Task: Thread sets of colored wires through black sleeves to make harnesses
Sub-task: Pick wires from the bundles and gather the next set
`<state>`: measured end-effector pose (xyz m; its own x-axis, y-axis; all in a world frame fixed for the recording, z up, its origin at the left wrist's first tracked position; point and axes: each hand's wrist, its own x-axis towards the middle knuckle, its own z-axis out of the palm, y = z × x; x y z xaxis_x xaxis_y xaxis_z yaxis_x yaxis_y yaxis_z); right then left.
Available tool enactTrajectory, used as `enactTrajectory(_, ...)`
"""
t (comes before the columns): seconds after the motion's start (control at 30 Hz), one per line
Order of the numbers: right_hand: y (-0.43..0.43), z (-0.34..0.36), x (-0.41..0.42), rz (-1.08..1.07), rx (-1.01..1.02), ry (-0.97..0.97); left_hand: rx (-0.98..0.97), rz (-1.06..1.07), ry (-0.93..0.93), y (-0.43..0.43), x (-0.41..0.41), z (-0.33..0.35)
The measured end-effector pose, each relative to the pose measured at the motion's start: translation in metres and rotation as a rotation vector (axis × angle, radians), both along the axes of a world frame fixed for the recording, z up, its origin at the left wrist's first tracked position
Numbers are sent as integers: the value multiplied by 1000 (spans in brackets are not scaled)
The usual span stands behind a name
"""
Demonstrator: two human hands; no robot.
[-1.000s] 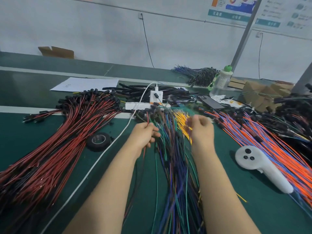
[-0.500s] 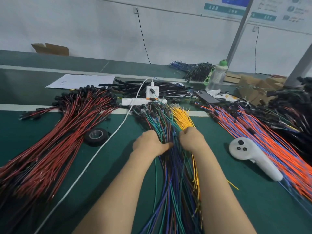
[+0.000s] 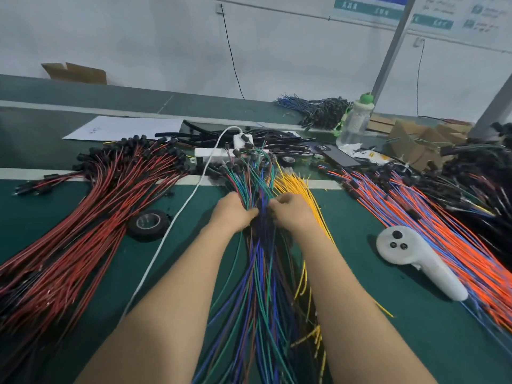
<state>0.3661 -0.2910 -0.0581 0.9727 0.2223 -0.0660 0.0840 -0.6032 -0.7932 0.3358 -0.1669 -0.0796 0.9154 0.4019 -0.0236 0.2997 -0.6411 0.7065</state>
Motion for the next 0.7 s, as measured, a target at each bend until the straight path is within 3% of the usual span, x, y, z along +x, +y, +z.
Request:
enactTrajectory(0.07, -16, 12, 3, 44, -69, 11, -83, 50, -12, 5, -5, 0)
enactTrajectory(0.1, -23, 18, 3, 63, 5, 29, -185, 80, -36, 7, -8, -1)
enactTrajectory(0.2, -28, 32, -8, 137, 716, 216, -774, 70, -166, 2, -15, 4)
enactTrajectory(0.27, -19, 31, -20, 172, 948, 294, -1003, -13, -270, -7, -23, 9)
enactTrajectory(0.37, -3, 19, -39, 193, 846, 302, -999, -124, -399, -19, -32, 4)
enactTrajectory(0.57, 2, 9, -43, 222, 683, 241, -1053, -54, -476, -18, -35, -10)
enactTrajectory(0.63, 2, 9, -44, 220, 651, 249, -1018, -49, -489, -17, -35, -11)
enactTrajectory(0.7, 0, 6, -43, 181, 482, 148, -886, -31, -492, -16, -35, -12)
